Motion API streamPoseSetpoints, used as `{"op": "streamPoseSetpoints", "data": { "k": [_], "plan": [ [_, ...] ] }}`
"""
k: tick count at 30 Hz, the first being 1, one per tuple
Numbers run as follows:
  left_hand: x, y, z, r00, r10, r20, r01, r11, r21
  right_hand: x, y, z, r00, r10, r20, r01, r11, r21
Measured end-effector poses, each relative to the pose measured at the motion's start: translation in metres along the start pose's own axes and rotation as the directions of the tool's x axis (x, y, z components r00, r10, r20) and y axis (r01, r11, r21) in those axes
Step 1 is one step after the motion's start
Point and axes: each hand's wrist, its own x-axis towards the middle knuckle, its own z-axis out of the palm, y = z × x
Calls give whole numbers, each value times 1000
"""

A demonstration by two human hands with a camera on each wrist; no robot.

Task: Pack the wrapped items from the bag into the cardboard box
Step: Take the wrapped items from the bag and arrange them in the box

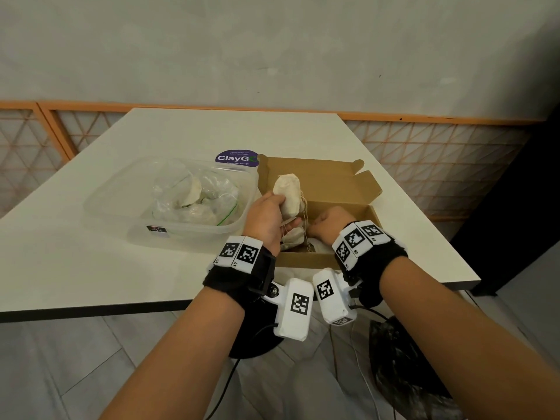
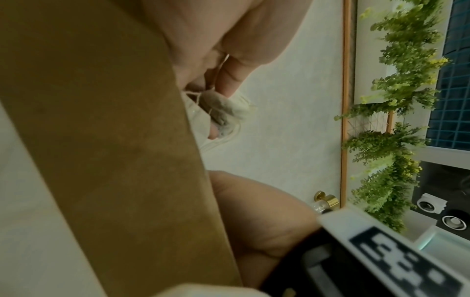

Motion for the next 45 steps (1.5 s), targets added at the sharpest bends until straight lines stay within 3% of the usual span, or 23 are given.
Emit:
{"op": "streamPoseSetpoints", "data": {
  "k": [2, 4, 8, 14, 19, 23, 28, 31, 34, 38, 42, 45],
  "plan": [
    [0, 0, 0, 1000, -10, 4, 10, 1000, 1, -3, 4, -6, 999, -19, -42, 23, 994, 105],
    [-1, 0, 1, 1000, -9, -1, 9, 1000, 1, -8, 8, -15, 985, -51, -163, 83, 976, 200],
    [-1, 0, 2, 1000, -2, -27, 3, 999, 34, -17, 13, -32, 916, -125, -381, 247, 924, 292],
    [1, -2, 2, 998, 27, -50, -20, 990, 137, -21, 15, -27, 903, -190, -385, 364, 816, 450],
    [1, -3, 3, 998, 36, -48, -28, 985, 170, -20, 14, -19, 911, -191, -365, 402, 608, 685],
    [1, -3, 4, 998, 57, -34, -49, 979, 198, -27, 9, -21, 896, -295, -333, 438, 450, 779],
    [0, -3, 3, 998, 56, 33, -62, 970, 234, -24, -1, -9, 934, -246, -257, 356, 657, 664],
    [-4, -1, 3, 997, -5, 78, -11, 979, 205, -17, -3, -6, 925, -205, -320, 362, 730, 580],
    [-5, 1, 3, 992, -55, 110, 33, 981, 191, -11, -3, -8, 923, -190, -335, 346, 790, 506],
    [-6, -4, 2, 993, 36, 115, -65, 963, 261, -9, -4, -18, 911, -234, -338, 355, 863, 360],
    [-6, -3, 5, 991, 23, 130, -63, 949, 309, -12, -13, -32, 907, -364, -212, 409, 883, 232],
    [-9, 0, 6, 990, 6, 140, -61, 918, 392, -12, -13, -43, 911, -358, -204, 391, 908, 154]
  ]
}}
